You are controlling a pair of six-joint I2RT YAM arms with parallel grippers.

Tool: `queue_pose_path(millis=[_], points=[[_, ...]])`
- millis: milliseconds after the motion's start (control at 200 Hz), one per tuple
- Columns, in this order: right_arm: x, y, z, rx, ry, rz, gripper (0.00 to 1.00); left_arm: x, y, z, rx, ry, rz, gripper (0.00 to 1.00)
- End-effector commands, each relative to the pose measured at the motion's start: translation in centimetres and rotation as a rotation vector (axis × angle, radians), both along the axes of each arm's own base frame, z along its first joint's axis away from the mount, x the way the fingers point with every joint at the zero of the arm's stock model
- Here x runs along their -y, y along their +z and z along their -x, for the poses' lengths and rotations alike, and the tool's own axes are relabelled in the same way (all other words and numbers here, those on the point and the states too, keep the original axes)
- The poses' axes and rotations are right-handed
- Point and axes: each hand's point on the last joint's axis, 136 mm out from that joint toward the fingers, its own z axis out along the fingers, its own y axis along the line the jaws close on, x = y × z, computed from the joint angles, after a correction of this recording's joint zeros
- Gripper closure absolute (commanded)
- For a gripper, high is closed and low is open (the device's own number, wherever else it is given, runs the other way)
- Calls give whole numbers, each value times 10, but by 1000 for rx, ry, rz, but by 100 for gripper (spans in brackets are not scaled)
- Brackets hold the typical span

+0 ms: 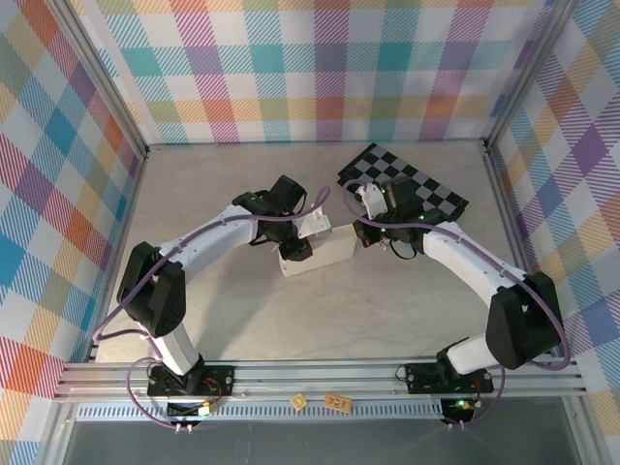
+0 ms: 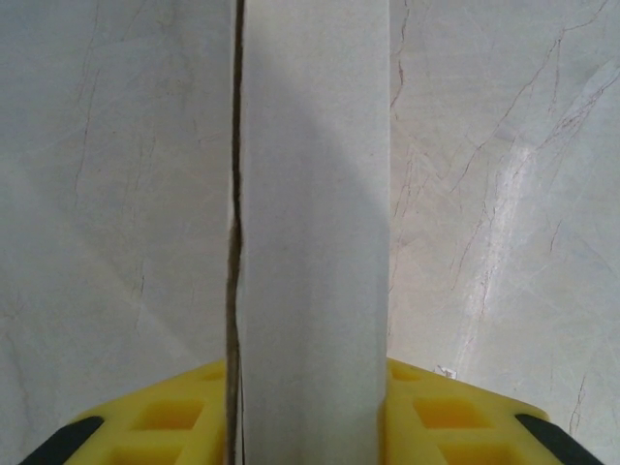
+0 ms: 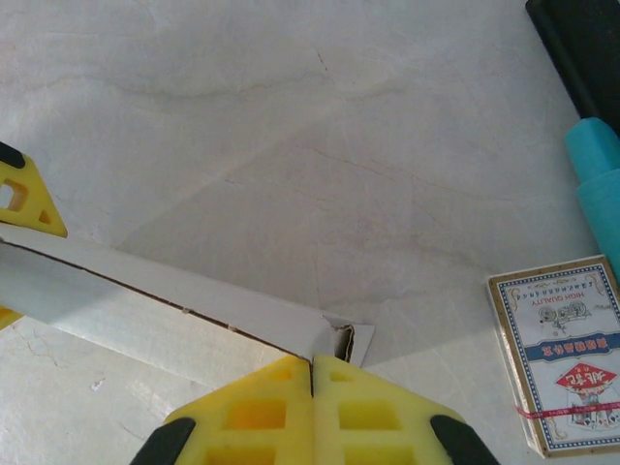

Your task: Fold the paper box

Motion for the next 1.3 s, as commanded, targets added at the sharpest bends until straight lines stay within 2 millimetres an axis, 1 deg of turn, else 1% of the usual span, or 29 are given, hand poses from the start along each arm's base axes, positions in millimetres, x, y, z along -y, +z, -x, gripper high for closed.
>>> queue_pose_path(millis=[0,95,230,305,410,540,675,775,925,935,955,980,1025,1055,1125,1190,1235,1250,1260,1295], points=[[12,-25,10,-50,-18,58,100,-6,-6,-6,-30,52,-4,65],[12,-30,12,-51,-24,52,100,-5,-3,-10,-18,73,20,64],[14,-38,16,-54,-33,51,100,-2,6,-15,9,98,61,59],[15,-42,19,-52,-37,62,100,-1,8,-15,11,100,72,58],[16,-42,19,-39,-41,66,100,-1,10,-14,14,103,82,57],[12,-41,21,-25,-28,81,100,0,18,-14,37,126,123,53],[7,-41,23,-7,-33,104,100,0,27,-14,46,177,170,50],[5,-41,24,2,-46,111,100,-4,34,-15,76,231,206,45],[2,-42,29,12,-44,126,100,-7,42,-7,66,280,261,42],[2,-42,29,12,-43,128,100,-7,42,-7,65,283,266,35],[2,-42,30,14,-44,130,100,-7,44,-6,62,291,279,28],[1,-43,30,16,-42,134,100,-6,47,-4,55,299,296,25],[0,-44,31,16,-42,137,100,-6,52,-2,47,318,325,16],[1,-45,32,13,-46,138,100,-6,55,0,42,332,344,14],[0,-45,32,15,-48,141,100,-5,68,0,20,397,418,15],[-1,-46,32,17,-49,146,100,-6,83,-6,-19,518,493,20],[0,-46,32,15,-52,150,100,-11,93,-13,-65,663,542,29],[-1,-46,32,14,-51,150,100,-13,97,-15,-95,726,566,34],[-1,-46,32,15,-51,150,100,-14,99,-16,-125,778,587,34],[-1,-45,31,18,-52,148,100,-18,105,-19,-198,907,635,46]])
